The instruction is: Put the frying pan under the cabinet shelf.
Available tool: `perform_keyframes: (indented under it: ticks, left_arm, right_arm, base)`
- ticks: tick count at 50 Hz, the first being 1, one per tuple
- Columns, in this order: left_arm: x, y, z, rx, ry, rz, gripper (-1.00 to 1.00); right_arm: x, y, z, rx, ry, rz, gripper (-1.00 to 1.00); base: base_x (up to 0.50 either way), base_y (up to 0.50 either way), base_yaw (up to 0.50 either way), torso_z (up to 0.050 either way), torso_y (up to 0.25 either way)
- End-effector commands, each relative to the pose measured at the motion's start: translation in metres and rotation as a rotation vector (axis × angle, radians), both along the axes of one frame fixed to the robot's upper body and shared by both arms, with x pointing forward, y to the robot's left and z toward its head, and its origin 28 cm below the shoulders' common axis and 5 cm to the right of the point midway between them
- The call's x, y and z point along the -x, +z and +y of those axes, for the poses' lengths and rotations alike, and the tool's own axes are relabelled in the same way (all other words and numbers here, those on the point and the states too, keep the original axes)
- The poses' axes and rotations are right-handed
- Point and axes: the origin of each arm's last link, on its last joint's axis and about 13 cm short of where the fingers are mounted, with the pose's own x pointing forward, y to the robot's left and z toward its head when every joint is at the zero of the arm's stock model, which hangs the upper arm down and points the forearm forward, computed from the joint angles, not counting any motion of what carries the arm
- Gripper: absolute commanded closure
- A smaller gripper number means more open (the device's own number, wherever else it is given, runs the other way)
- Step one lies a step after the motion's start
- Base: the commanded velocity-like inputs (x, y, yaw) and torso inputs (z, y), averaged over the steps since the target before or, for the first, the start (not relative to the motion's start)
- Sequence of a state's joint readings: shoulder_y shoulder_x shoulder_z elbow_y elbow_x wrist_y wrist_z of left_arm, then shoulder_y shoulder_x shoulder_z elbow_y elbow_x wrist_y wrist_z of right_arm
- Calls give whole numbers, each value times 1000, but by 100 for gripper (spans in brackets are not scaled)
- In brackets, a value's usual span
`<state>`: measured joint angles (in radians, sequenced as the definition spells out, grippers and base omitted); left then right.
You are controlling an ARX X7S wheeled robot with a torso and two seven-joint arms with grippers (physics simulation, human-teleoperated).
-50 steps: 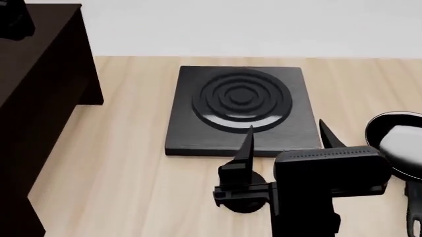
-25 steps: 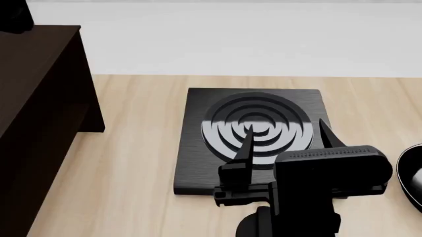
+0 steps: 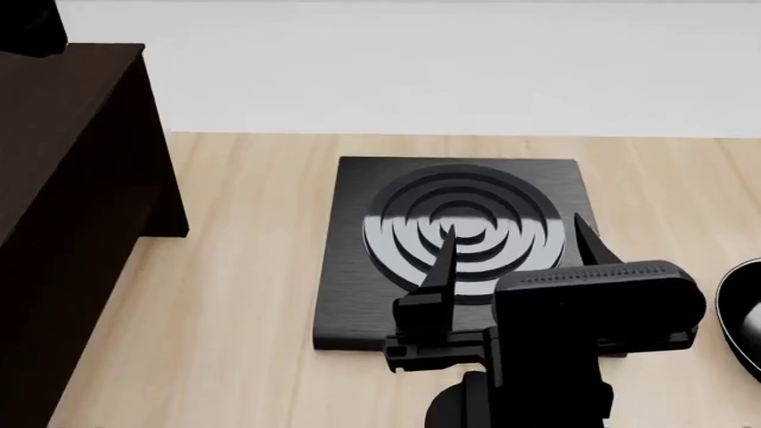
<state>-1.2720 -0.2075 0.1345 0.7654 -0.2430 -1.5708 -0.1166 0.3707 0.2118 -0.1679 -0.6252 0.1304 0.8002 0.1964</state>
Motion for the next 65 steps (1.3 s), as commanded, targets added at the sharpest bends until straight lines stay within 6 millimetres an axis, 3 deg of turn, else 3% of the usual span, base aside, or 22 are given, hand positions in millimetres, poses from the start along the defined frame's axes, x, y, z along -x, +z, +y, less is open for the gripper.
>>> perform_keyframes:
  ticks: [1, 38, 65]
  left_arm:
    - [-11, -9, -2, 10, -5, 47, -100]
    - [-7, -10, -5, -13, -40, 64, -100]
    - [-4, -4, -2, 48, -43, 96, -100]
  right_arm:
    - [-3, -15, 0, -3, -10, 48, -100]
    - [0, -14, -1, -7, -9, 40, -100]
    - [-3, -10, -1, 6, -20, 49, -100]
  base:
    - [0, 0, 0, 0, -109]
    - [0, 0, 0, 0, -153]
    - [0, 0, 0, 0, 0]
